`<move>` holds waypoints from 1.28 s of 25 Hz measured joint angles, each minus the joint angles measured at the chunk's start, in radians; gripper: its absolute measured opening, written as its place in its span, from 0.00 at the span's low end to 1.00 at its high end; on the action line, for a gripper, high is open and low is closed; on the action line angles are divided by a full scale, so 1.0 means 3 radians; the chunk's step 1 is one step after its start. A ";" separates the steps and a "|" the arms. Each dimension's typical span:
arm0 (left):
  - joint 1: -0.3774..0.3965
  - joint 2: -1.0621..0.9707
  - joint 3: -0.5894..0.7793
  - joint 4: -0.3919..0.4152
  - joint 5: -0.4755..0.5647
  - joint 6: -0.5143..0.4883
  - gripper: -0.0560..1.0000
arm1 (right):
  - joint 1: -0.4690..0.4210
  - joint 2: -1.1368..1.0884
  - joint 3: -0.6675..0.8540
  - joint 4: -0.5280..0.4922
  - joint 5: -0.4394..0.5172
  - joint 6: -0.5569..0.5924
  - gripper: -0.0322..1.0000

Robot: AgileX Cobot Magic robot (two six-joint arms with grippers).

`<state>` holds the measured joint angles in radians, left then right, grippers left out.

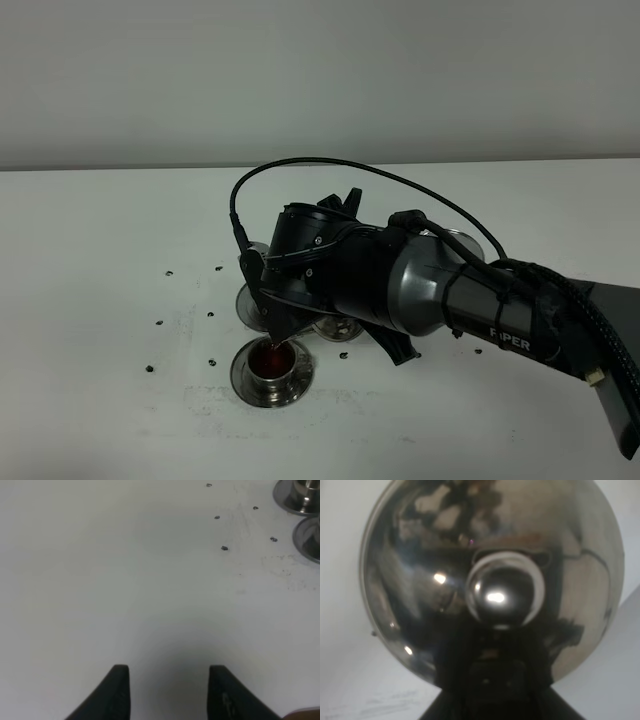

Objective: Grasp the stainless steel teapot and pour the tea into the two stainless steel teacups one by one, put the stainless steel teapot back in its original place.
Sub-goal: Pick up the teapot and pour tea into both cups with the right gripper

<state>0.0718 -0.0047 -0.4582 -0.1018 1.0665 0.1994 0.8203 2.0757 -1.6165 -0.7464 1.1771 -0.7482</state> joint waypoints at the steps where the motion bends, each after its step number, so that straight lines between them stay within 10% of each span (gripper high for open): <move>1: 0.0000 0.0000 0.0000 0.0000 0.0000 0.0000 0.42 | 0.0000 0.0000 0.0000 -0.0004 0.0003 0.0000 0.21; 15: 0.0000 0.0000 0.0000 0.0000 0.0000 0.0000 0.42 | 0.0004 0.0000 0.0100 -0.0011 -0.0003 -0.0026 0.21; 32: 0.0000 0.0000 0.0000 0.0000 0.0003 0.0003 0.42 | -0.0089 -0.0205 0.0090 0.0751 -0.0076 0.0104 0.21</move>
<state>0.0718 -0.0047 -0.4582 -0.1018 1.0674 0.2003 0.7937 2.0143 -1.5895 -0.5212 1.1543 -0.7170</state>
